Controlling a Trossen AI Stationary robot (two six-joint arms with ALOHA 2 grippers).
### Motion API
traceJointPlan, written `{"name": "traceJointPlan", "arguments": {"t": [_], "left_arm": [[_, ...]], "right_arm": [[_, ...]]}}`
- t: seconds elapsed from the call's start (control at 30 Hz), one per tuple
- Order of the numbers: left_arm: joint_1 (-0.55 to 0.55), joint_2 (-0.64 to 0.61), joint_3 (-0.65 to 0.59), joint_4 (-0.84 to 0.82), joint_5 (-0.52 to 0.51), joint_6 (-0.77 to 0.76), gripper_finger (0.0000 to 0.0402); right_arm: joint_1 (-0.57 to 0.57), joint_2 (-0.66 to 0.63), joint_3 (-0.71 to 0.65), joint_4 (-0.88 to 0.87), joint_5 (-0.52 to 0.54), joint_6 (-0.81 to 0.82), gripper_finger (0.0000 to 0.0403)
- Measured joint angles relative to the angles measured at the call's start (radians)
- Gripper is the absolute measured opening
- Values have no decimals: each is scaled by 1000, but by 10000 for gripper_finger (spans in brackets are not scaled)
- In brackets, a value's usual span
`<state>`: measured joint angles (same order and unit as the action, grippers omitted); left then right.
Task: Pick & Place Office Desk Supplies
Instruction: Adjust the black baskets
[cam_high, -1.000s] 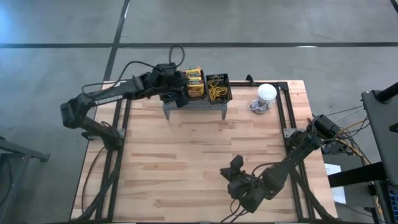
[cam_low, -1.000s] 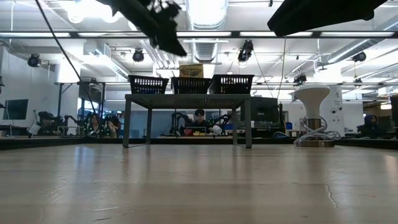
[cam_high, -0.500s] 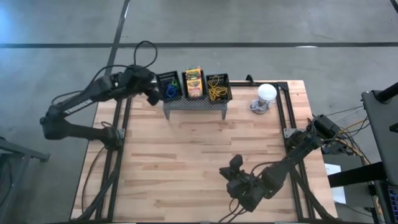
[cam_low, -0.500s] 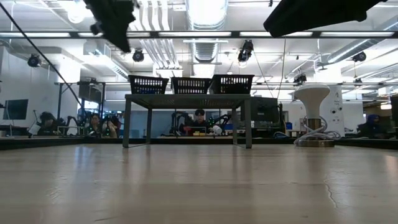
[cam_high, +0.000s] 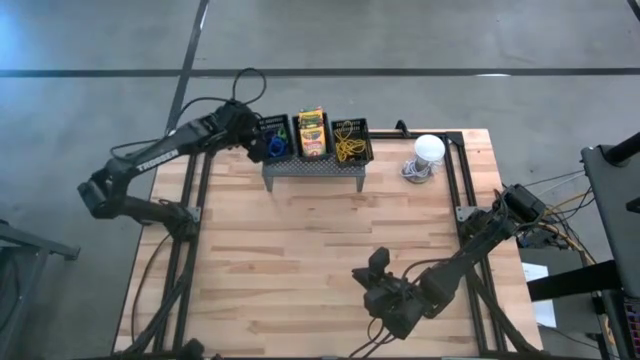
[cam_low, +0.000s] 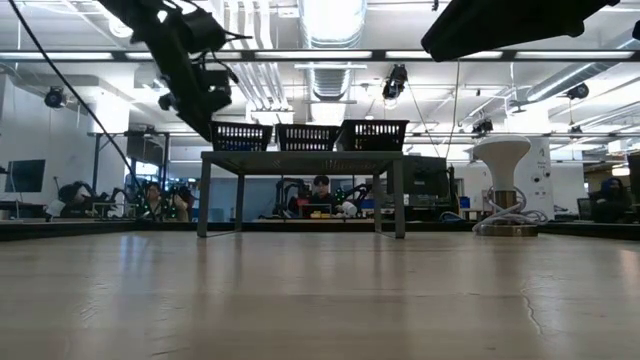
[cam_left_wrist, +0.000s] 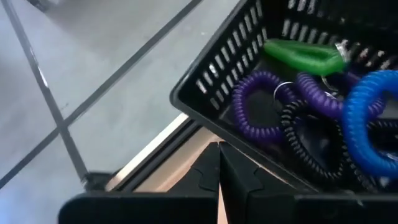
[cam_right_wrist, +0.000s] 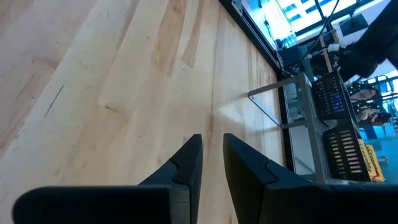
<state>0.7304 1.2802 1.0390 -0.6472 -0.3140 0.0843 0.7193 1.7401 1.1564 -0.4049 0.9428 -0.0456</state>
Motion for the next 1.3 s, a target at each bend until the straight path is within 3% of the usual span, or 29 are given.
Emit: {"name": "traceJointPlan", "arguments": {"t": [0.23, 0.5, 0.7, 0.97, 1.13, 1.23, 1.3], "left_arm": [[0, 45, -13, 104, 12, 17, 4], [-2, 45, -14, 123, 18, 26, 5], [-2, 4, 10, 40, -2, 27, 5], [-2, -111, -57, 0, 24, 20, 6], [-2, -120, -141, 6, 71, 35, 6], [-3, -120, -191, 26, 83, 84, 6], [-3, -120, -212, 48, 83, 112, 6]], "right_arm": [[-1, 0, 0, 0, 1, 12, 61], [-85, -41, 0, -38, 64, 191, 52], [-324, -235, -44, -207, -65, 300, 38], [-808, -507, -124, -204, -315, 316, 23], [-1091, -536, -141, -203, -554, 267, 17], [-1171, -517, -153, -180, -714, 236, 17], [-1184, -502, -160, -146, -759, 222, 17]]}}
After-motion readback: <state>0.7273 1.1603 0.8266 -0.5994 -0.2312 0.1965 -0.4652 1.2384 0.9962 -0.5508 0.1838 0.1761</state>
